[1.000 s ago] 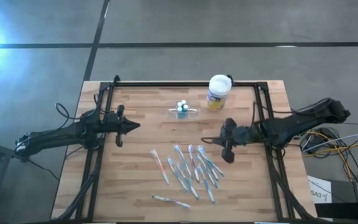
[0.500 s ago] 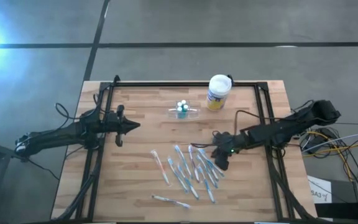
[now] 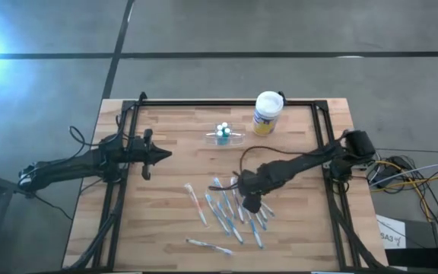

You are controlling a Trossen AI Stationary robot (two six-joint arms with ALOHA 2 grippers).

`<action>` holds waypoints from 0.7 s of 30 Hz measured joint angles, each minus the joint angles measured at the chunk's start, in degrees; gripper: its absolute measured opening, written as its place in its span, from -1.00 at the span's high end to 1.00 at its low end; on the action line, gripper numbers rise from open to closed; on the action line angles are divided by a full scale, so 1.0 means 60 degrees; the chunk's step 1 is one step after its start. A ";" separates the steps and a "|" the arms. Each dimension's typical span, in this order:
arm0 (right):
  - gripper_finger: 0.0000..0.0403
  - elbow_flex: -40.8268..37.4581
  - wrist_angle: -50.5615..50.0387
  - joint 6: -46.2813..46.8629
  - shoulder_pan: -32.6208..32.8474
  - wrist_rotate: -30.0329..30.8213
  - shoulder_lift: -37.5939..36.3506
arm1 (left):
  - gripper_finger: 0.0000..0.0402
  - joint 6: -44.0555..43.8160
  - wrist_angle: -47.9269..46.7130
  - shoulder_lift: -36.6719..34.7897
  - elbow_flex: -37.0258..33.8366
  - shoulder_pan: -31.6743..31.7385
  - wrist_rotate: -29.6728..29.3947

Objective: Pick & Place toothbrushing station
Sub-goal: Put the blue toothbrush into the transparent toothbrush holder

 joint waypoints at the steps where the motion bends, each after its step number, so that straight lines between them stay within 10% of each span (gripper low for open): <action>1: -0.11 0.0130 -0.0291 -0.0024 -0.0004 0.0120 0.0097 | 0.95 -0.0001 0.0001 -0.0004 0.0000 0.0000 0.0002; 21: 0.18 -0.0627 -0.0174 0.0021 -0.0004 -0.0225 -0.0192 | 0.95 -0.0015 0.0018 -0.0004 0.0000 0.0004 0.0020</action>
